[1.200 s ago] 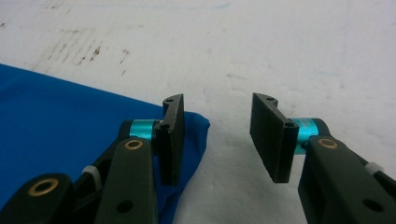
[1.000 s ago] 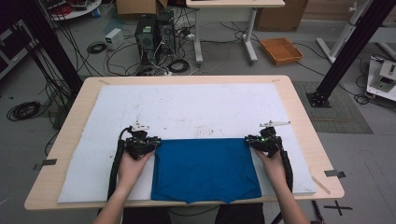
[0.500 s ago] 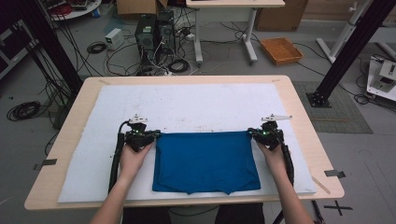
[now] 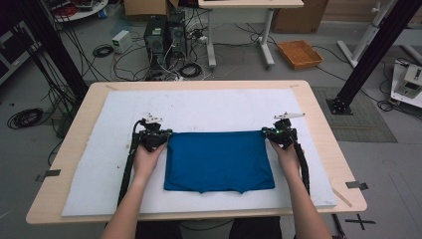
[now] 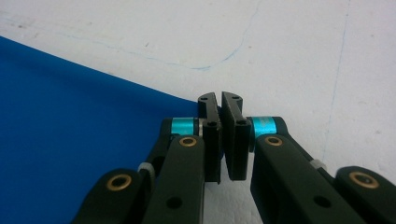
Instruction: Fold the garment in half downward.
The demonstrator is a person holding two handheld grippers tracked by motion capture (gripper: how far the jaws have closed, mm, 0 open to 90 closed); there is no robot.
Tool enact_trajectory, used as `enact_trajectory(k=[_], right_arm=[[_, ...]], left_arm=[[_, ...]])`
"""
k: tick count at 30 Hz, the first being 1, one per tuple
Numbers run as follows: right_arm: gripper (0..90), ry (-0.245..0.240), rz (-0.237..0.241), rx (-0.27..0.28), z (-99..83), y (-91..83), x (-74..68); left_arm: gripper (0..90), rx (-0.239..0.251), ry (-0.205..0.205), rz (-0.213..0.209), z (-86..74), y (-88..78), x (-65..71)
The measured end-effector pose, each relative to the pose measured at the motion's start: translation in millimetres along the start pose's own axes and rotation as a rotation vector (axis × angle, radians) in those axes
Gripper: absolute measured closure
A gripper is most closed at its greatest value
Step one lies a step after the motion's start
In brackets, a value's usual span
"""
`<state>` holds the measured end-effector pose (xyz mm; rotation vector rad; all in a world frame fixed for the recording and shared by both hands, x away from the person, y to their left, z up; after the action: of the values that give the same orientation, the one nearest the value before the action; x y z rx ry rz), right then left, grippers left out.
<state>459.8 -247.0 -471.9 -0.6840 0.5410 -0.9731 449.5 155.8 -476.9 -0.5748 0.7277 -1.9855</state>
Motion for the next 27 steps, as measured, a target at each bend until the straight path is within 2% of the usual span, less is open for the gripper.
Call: enact_trajectory(k=[3, 5, 6, 9, 11, 12, 14, 18, 20, 22, 25, 27], right_arm=[[85.3, -0.003, -0.003, -0.008, -0.4, 0.8, -0.4], [74.4, 0.000, -0.019, -0.012, -0.7, 0.5, -0.2], [69.6, 0.000, -0.034, -0.012, -0.8, -0.2, 0.6], [58.9, 0.016, -0.035, -0.001, -0.6, -4.8, 1.0], [53.3, 0.022, -0.031, 0.015, 0.0, -10.4, 1.0], [51.8, 0.026, -0.027, 0.026, 0.0, -14.1, 0.5], [49.7, 0.028, -0.021, 0.049, -0.7, -21.9, -1.1], [47.3, 0.012, -0.006, 0.092, -3.4, -39.2, -6.6], [46.3, 0.005, -0.003, 0.110, -6.0, -48.4, -10.1], [45.7, -0.014, -0.002, 0.130, -8.6, -57.4, -14.3], [44.8, -0.041, 0.001, 0.162, -13.2, -69.8, -21.9], [44.0, -0.061, -0.004, 0.172, -16.8, -75.1, -25.4]], left_arm=[[86.9, -0.001, -0.003, 0.003, -0.3, -0.7, -0.1], [85.6, 0.001, -0.005, 0.010, 0.3, -2.6, 0.0], [80.0, 0.007, -0.008, 0.017, 0.9, -3.5, -0.1], [64.5, 0.024, -0.018, 0.024, 3.0, -11.2, -1.8], [54.0, 0.033, -0.023, -0.010, 3.8, -16.9, -1.5], [51.8, 0.039, -0.022, -0.032, 4.1, -20.2, 0.0], [47.2, 0.048, 0.009, -0.056, 3.7, -29.1, 5.0], [40.8, 0.084, 0.046, -0.100, 0.8, -47.6, 15.4], [40.2, 0.106, 0.056, -0.127, -3.3, -58.4, 21.4], [40.1, 0.125, 0.086, -0.141, -9.0, -68.8, 27.8], [40.1, 0.134, 0.125, -0.125, -18.6, -82.7, 34.8], [40.1, 0.138, 0.124, -0.112, -24.2, -91.5, 37.3]])
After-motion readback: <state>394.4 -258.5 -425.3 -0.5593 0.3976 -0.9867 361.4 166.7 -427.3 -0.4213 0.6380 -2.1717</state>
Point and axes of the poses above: each handheld gripper's, and its own axes: y roughly forward along the jaws, z roughly out of its top, x roughly to its right, the point moved 5 cm from there along y, roughly forward along the jaws, and after that the axes turned 7 degrees about -x, right-handed, at the moved point
